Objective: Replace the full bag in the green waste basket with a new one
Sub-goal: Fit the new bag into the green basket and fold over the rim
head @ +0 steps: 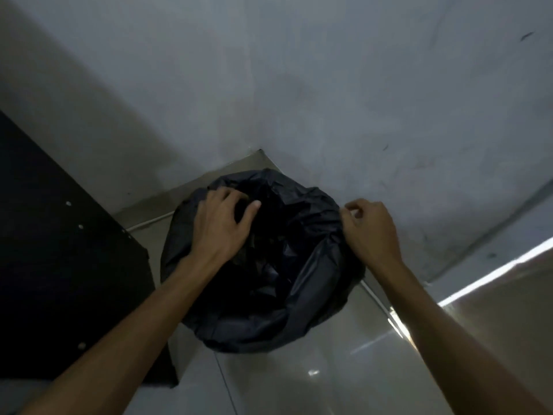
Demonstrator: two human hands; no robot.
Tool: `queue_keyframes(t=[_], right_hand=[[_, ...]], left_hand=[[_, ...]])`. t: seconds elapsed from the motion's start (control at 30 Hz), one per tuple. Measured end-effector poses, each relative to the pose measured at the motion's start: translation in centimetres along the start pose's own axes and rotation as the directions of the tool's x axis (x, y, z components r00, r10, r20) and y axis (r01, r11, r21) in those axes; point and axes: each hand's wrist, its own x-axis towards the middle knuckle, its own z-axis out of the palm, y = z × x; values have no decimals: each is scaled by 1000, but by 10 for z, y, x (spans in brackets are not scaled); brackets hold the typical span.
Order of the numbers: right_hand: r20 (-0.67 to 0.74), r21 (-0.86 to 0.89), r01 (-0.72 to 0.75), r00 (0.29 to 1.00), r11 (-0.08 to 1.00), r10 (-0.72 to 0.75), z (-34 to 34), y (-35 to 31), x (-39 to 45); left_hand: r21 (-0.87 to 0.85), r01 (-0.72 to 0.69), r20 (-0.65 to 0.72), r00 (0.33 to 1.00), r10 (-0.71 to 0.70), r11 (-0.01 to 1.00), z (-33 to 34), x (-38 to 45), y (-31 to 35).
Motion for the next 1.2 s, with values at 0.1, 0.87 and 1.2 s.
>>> queue_keyframes(t=[0.1, 0.87, 1.2], right_hand=[[34, 12, -175, 984, 984, 175, -16, 10, -52], [377, 614, -669, 715, 419, 589, 0, -5, -101], [295, 445, -504, 863, 740, 410, 12, -27, -118]], left_hand=[[-181, 14, 164, 986, 17, 983, -8, -47, 36], [145, -452, 226, 881, 415, 880, -4, -122, 71], [-646, 762, 396, 293, -870, -37, -33, -133, 8]])
